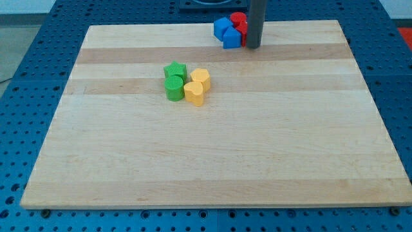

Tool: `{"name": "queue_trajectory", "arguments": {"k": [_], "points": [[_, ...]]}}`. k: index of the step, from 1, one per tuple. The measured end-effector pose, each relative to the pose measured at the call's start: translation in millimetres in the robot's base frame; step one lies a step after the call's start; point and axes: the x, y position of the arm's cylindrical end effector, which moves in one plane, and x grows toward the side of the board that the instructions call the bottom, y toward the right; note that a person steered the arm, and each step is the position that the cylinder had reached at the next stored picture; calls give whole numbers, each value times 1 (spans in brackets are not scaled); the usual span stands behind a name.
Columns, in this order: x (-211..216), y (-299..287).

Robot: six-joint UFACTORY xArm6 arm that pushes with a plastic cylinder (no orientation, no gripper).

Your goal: Push the green star along with the green circle towards bottom side of the board

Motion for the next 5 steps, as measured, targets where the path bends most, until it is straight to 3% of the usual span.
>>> {"name": "queue_trajectory", "arguments": {"k": [3,5], "points": [[34,0],[73,-87]]}}
